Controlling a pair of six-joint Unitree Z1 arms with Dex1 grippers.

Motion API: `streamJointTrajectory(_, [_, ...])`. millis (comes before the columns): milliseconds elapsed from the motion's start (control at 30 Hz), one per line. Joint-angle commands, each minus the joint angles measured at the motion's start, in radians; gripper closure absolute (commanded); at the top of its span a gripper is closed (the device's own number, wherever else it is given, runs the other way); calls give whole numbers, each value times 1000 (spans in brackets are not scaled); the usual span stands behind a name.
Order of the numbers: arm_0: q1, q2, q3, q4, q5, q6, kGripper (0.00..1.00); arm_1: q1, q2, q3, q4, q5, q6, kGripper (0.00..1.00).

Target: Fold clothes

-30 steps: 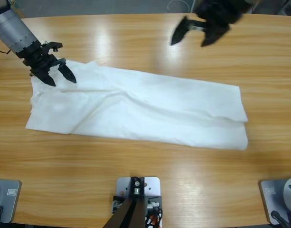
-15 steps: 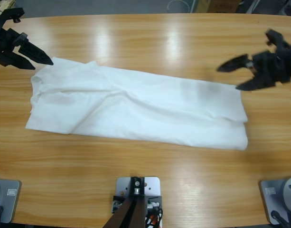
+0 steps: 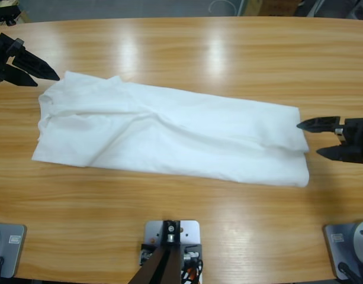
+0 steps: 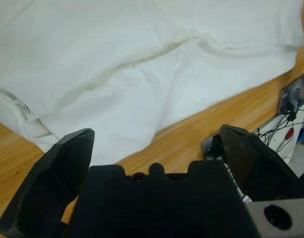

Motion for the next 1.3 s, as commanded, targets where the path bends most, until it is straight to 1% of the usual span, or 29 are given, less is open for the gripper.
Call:
streamJointTrajectory(33, [-10,-17,28,23,21,-17,4,-89,55,20,-5,-14,-39,18])
streamJointTrajectory(100, [-10,-16,29,23,32,-22,4,-118,101,8,-9,-15,-45,18])
streamJointTrajectory(167, [-10,-12,31,23,34,-23,4,-123,142,7,-27,-18,-39,18])
streamJointTrajectory(267, [-10,-8,32,23,34,-23,4,-123,175,68,-143,-35,-4,18])
streamJointTrajectory(367, [-10,-6,34,23,36,-22,4,-122,183,83,-183,-56,5,18])
streamJointTrajectory(467, [-10,-4,32,23,40,-21,4,-122,207,133,-265,-58,24,18])
streamJointTrajectory(800, [-10,0,32,28,48,-23,4,-117,299,214,-428,-42,51,18])
streamJointTrajectory(1033, [-13,-1,31,34,55,-24,4,-103,408,270,-565,-2,51,18])
streamJointTrajectory(1100, [-13,-1,31,35,57,-24,4,-92,421,283,-584,5,56,21])
streamJointTrajectory(1300, [-14,-2,28,38,60,-24,4,-21,373,321,-584,5,118,23])
